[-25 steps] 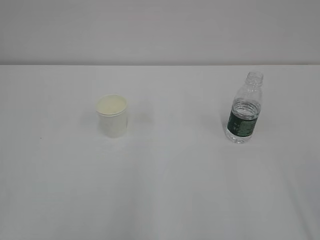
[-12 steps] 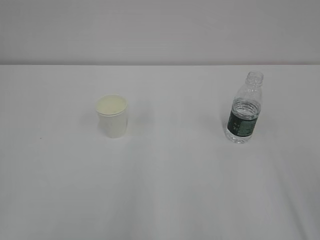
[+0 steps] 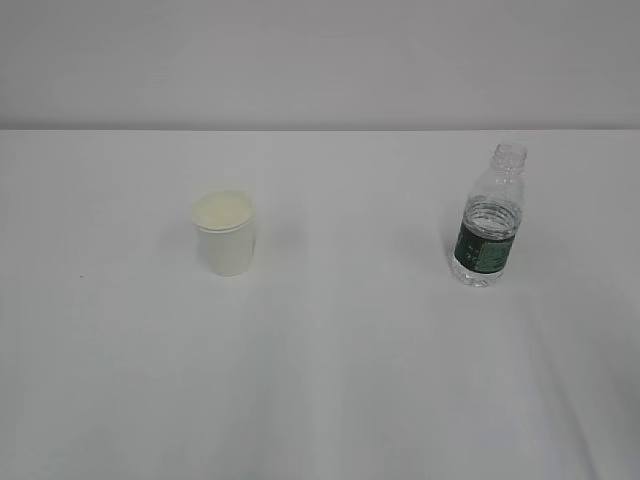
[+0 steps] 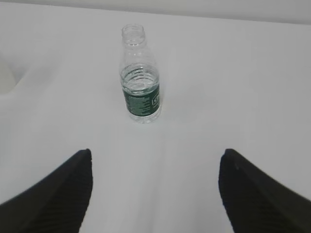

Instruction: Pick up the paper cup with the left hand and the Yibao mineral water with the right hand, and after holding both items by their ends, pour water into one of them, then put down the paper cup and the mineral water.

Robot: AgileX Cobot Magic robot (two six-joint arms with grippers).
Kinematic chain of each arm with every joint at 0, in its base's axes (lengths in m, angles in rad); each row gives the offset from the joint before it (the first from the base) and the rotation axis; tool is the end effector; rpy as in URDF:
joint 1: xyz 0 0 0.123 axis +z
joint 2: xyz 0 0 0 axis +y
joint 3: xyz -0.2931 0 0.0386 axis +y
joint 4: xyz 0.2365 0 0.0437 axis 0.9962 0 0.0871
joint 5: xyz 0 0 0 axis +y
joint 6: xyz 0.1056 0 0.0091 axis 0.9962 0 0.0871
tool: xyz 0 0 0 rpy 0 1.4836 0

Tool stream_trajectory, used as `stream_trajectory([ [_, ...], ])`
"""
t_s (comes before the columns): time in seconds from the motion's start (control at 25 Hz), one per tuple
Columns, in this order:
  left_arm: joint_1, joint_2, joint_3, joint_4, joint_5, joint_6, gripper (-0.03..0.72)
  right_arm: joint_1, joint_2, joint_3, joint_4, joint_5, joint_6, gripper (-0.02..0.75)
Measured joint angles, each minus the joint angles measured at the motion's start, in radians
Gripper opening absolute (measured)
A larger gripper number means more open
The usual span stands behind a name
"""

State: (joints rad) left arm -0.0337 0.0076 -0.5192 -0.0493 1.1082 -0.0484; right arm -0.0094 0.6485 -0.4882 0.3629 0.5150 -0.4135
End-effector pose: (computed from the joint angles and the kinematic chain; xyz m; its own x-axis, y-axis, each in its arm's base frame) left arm -0.0157 -0.0041 0.2660 -0.4908 -0.0538 -0.8696 0.0377 0.9958 -0.0829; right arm 0.1187 0.0175 0.2807 -0.5155 -0.0879 -0.8524 -0.1883 0.9820 0.0126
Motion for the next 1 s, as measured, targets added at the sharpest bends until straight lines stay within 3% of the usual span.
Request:
stream_trajectory([
  [0.52, 0.0, 0.0, 0.0, -0.002, 0.0, 0.0, 0.594, 0.0, 0.26, 0.0, 0.443, -0.157, -0.501, 0.6],
  [1.0, 0.0, 0.0, 0.0, -0.002, 0.0, 0.0, 0.593, 0.0, 0.242, 0.0, 0.609, -0.261, -0.659, 0.592],
])
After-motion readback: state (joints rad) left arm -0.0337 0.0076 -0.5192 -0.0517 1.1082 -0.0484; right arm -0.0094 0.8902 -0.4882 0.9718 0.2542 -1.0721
